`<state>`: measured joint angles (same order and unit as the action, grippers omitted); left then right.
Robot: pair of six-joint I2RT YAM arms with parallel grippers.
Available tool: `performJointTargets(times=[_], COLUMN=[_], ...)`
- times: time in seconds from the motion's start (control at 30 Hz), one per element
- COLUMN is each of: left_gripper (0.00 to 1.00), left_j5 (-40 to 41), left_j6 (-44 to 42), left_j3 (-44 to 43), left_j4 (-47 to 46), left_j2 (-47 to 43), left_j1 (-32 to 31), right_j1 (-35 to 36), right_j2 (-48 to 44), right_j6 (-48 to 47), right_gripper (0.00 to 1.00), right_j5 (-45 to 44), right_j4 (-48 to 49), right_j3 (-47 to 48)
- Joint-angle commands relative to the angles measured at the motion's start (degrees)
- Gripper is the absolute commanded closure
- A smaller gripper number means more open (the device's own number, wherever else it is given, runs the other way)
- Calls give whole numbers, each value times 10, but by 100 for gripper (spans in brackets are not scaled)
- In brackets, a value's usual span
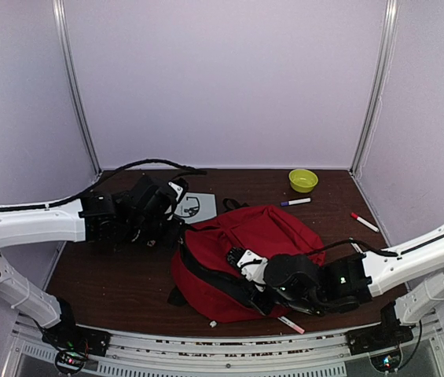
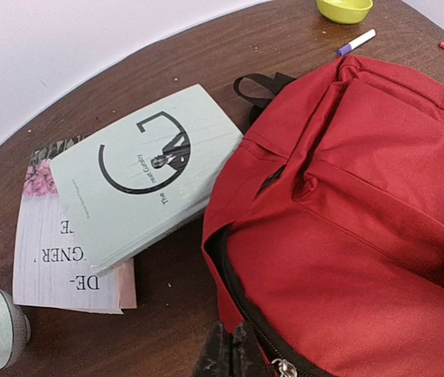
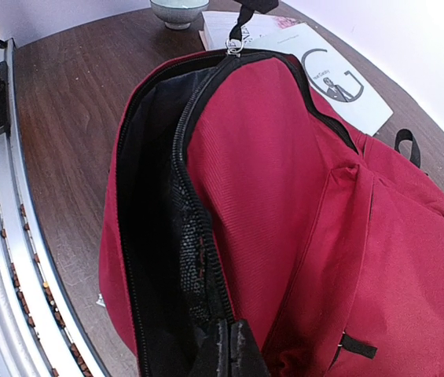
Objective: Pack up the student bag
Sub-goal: Unzip the largest pocket of the student bag.
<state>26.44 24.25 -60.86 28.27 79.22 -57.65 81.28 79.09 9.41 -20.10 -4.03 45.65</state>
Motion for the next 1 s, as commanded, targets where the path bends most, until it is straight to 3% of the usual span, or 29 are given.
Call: performJointTargets(times=[0.0,0.07,0.17,0.27,0.77,0.97], left_gripper=[100,100,100,100,100,100], left_j5=[-62,-90,-114,-118,-122,-119], left_j6=[-13,-10,-2,3,11,22], left_j3=[-6,10,29,33,48,72], left_j4=[-47,-67,-87,-89,-109,-115], left_j2=[2,-5,-13,-12,-28,-61], left_j1=[4,4,1,-4,-14,-15], right_j1=[5,5,5,4,0,-18], right_j2=[-7,6,39,80,164,201], right_j6=[11,15,15,7,-18,18], right_gripper=[99,88,64,54,47,44], right_j5=[-18,-20,-23,-23,3,-23], right_j4=[8,25,40,53,45,29], right_j3=[-11,-7,12,41,158,210])
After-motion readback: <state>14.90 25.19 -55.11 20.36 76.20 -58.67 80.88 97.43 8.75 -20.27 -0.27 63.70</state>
